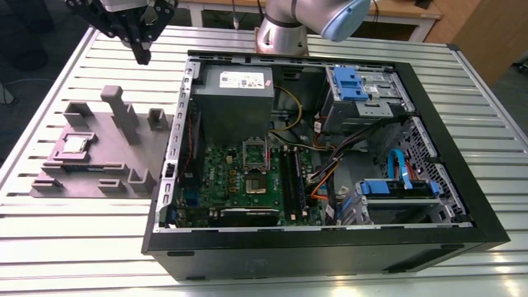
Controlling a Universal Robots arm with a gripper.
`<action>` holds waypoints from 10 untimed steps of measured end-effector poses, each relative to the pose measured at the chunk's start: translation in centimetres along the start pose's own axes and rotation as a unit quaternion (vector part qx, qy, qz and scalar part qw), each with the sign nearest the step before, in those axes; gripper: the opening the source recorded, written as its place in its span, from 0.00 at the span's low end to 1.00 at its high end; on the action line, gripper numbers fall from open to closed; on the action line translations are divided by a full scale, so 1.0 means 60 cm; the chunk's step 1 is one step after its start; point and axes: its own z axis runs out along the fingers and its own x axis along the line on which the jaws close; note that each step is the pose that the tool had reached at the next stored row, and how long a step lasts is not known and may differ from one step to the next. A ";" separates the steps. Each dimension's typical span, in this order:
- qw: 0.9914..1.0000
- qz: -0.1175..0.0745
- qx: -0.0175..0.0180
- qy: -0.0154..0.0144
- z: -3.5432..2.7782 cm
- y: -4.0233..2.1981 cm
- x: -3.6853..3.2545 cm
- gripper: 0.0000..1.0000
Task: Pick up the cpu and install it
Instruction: 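Reach for the cpu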
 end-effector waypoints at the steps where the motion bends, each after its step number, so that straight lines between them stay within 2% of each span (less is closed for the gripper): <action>1: 1.000 0.000 0.000 0.000 0.000 0.000 0.001 0.10; 10: 1.000 0.000 0.000 0.000 0.000 -0.001 0.016 0.10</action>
